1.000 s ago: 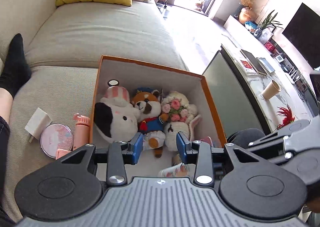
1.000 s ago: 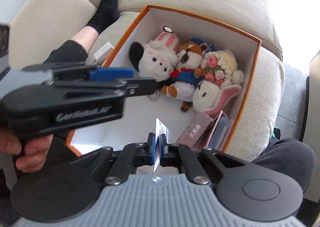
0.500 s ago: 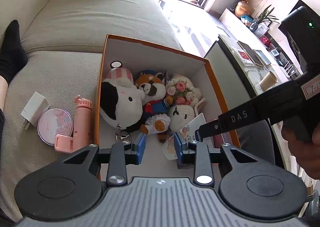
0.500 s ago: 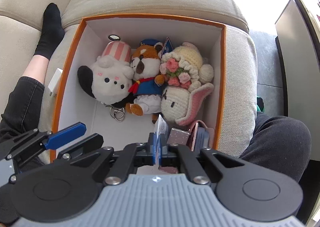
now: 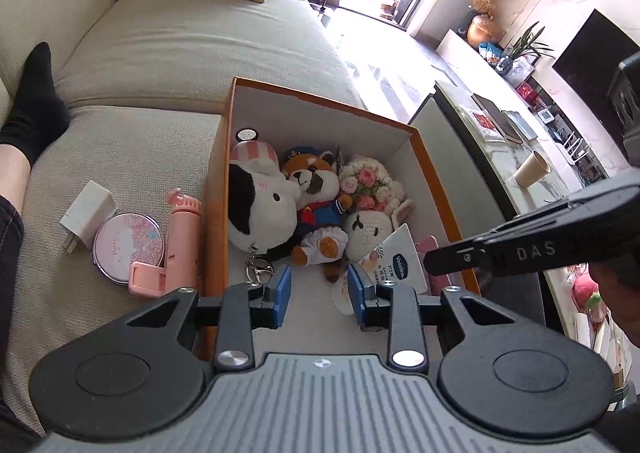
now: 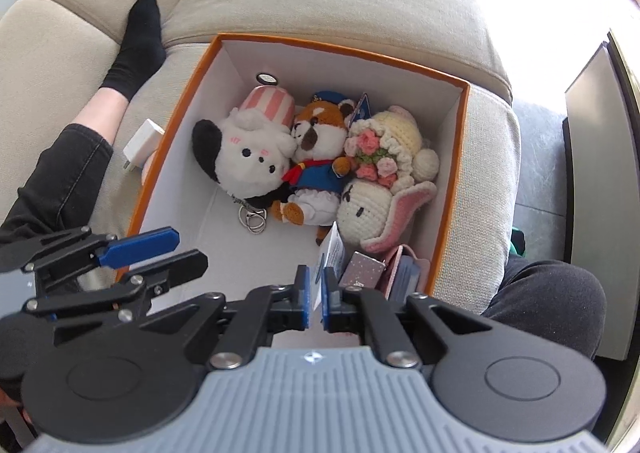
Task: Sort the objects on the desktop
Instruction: 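Lower the Vaseline tube into the box and open the right tool, then move both tools back over the sofa toward the compact mirror and charger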
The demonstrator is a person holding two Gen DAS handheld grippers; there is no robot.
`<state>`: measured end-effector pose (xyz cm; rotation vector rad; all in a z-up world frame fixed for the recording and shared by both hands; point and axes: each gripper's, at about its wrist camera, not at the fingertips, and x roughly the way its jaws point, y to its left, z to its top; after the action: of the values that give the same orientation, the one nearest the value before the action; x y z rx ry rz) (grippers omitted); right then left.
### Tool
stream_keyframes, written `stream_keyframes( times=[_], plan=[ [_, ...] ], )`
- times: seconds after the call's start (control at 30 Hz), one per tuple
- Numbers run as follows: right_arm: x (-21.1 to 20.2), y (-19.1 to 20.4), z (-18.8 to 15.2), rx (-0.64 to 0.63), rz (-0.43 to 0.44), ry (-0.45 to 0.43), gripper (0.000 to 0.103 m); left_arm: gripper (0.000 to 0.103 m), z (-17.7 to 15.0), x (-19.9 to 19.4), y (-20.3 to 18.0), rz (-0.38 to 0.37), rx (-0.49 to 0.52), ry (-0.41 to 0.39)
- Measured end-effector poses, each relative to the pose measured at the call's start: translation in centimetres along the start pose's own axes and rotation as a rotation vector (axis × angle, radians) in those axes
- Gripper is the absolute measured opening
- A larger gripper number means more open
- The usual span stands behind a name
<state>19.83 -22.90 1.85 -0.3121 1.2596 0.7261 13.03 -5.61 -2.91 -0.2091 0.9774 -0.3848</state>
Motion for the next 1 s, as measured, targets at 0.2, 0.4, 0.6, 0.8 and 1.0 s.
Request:
stream_keyframes(
  times=[0.2, 0.4, 0.6, 0.8, 1.0],
  plan=[
    [1.0, 1.7, -4.0, -0.088, 0.086, 0.034, 0.019, 0.035, -0.9, -2.4, 0.9, 0.037, -0.030, -0.045],
    [5.0, 2.1, -5.5, -0.060, 0.002, 0.039, 0.015, 0.035, -2.2, -4.4, 1.5, 0.070, -0.038, -0.073],
    [6.9, 1.2, -5.4, 0.023, -0.061, 0.000, 0.015, 0.035, -3.1, -5.9, 2.6, 0.096, -0.066, -0.101],
    [6.9, 0.1, -5.2, 0.091, -0.086, -0.023, 0.008, 0.035, -3.8, -6.9, 3.7, 0.112, -0.086, -0.117],
    [5.0, 1.2, -6.2, 0.051, -0.060, -0.047, 0.015, 0.035, -4.8, -8.2, 4.3, 0.120, -0.080, -0.157]
  ],
)
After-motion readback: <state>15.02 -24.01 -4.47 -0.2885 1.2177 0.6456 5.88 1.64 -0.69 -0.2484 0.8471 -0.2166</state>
